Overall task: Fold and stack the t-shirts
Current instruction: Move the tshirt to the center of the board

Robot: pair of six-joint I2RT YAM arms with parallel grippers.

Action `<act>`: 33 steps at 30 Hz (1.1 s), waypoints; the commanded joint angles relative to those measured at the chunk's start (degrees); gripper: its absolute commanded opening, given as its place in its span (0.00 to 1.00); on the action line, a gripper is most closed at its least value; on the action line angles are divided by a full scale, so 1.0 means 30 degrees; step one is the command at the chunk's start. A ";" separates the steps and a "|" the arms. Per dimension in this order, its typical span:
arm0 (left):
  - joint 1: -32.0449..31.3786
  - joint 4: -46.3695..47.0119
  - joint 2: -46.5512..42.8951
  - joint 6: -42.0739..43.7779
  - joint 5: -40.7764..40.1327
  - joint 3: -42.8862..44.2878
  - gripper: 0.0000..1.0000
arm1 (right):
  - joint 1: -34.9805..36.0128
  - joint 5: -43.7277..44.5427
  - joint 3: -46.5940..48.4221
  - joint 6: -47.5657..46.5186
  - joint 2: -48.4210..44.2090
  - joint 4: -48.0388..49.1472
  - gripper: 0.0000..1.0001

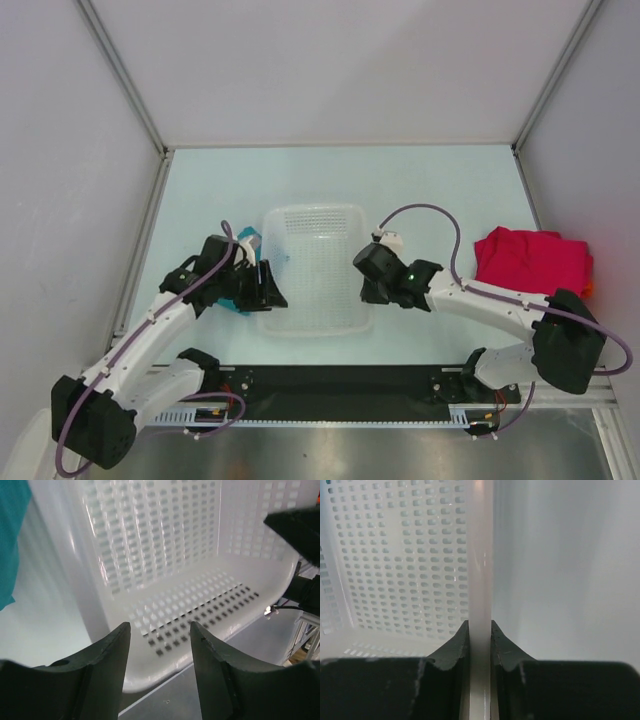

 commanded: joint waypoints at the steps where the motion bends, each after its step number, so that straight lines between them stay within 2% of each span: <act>1: -0.0087 -0.0385 -0.1028 0.0044 -0.0005 0.0371 0.57 | -0.3476 0.1990 0.1809 -0.1562 0.0781 -0.0511 0.00; 3: -0.0087 -0.0822 -0.1380 0.0131 -0.0092 0.0694 0.57 | -0.4390 0.2458 0.2655 -0.2089 0.1278 -0.0656 0.00; 10: -0.0087 -0.1557 -0.2815 0.0102 -0.0122 0.0578 0.57 | -1.0306 0.3134 0.4241 -0.2852 0.2393 -0.1156 0.00; 11: -0.0087 -0.1644 -0.2962 0.0131 -0.0180 0.0432 0.57 | -1.1705 0.3133 0.4301 -0.2882 0.2451 -0.1068 0.00; 14: -0.0087 -0.1967 -0.3431 0.0277 -0.0415 0.0139 0.57 | -1.3731 0.3454 0.4856 -0.3524 0.3035 -0.0805 0.00; 21: -0.0087 -0.2523 -0.4047 0.0453 -0.0503 0.0196 0.57 | -1.7337 0.4012 0.8282 -0.5077 0.6812 -0.1360 0.00; 28: -0.0087 -0.2699 -0.4398 0.0512 -0.0444 0.0109 0.57 | -1.9159 0.3252 1.2443 -0.6163 1.1178 -0.2793 0.00; 31: -0.0087 -0.2758 -0.4428 0.0571 -0.0474 -0.0037 0.57 | -1.9598 0.2959 1.3440 -0.6398 1.2206 -0.2913 0.18; 32: -0.0087 -0.2788 -0.4457 0.0658 -0.0474 -0.0038 0.57 | -1.9687 0.2900 1.3616 -0.6572 1.2556 -0.2913 0.34; 33: -0.0087 -0.2759 -0.4457 0.0659 -0.0445 -0.0067 0.57 | -1.9746 0.2812 1.3966 -0.6632 1.2646 -0.2971 0.39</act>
